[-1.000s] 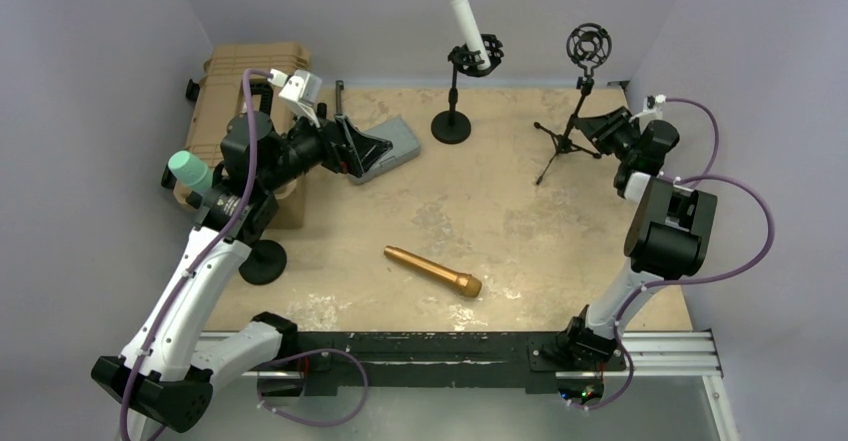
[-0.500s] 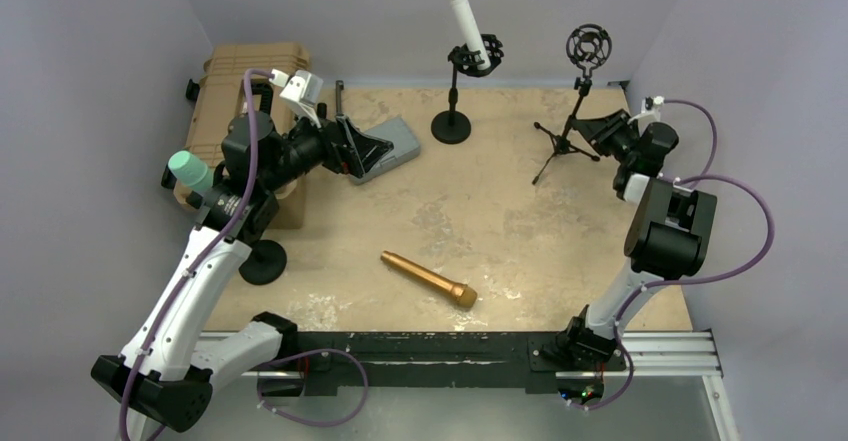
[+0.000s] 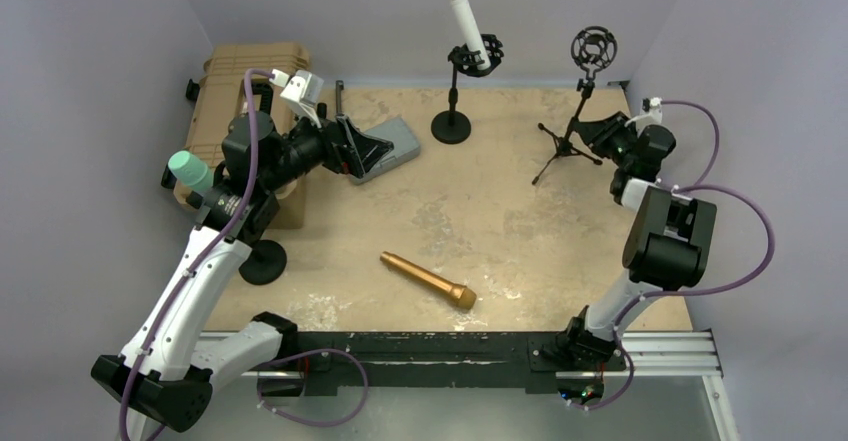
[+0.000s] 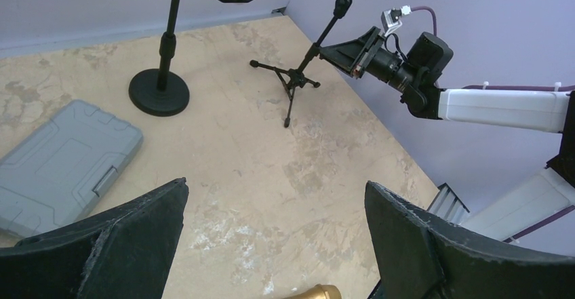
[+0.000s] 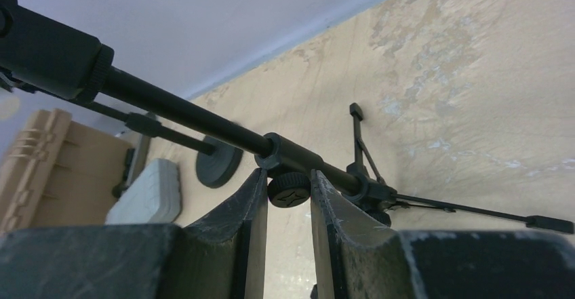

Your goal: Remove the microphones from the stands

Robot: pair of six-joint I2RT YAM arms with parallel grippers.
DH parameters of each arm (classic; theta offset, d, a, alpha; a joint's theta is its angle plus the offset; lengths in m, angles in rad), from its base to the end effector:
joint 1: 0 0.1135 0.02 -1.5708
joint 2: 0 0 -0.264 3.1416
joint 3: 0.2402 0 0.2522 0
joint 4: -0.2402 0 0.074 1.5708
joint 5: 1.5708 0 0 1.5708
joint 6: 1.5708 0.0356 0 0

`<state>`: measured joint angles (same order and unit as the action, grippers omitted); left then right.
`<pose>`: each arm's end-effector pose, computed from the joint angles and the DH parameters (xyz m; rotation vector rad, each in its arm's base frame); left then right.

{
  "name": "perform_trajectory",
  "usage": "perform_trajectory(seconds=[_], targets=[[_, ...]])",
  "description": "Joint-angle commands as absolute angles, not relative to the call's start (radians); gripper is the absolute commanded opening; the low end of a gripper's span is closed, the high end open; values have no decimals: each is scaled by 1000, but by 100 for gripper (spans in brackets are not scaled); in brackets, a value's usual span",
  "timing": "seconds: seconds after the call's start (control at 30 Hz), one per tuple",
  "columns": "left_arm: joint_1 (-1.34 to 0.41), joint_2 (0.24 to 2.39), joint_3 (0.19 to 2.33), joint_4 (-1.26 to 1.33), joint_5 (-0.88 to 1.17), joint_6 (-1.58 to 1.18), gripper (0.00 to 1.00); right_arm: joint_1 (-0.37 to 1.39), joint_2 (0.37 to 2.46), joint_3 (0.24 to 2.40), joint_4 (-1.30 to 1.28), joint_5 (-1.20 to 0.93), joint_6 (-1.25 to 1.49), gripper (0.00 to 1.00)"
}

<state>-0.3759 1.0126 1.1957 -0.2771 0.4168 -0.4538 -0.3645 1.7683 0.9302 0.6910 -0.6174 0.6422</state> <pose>0.1958 -0.0928 0.4310 0.2637 1.7308 -0.9634 0.3644 -0.1170 0.2153 0.4062 1.6976 0.7325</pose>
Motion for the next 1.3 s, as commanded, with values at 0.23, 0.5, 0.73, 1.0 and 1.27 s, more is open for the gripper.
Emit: perform_trajectory(seconds=[0.23,0.5,0.73,1.0,1.27], targets=[[-388,999,1191,-235,433,-465,100,-94,1653,921,361,89,157,0],[-393,996,1189,-229,438,-469,100,-11,1631,926,378,237,35,0],[-396,994,1189,-230,438,-468,100,-27,1589,976,305,13,186,32],[-396,1000,1189,-230,439,-468,100,-164,1568,987,328,-364,450,68],[-398,1003,1189,-226,450,-471,100,-300,1669,902,636,-637,711,66]])
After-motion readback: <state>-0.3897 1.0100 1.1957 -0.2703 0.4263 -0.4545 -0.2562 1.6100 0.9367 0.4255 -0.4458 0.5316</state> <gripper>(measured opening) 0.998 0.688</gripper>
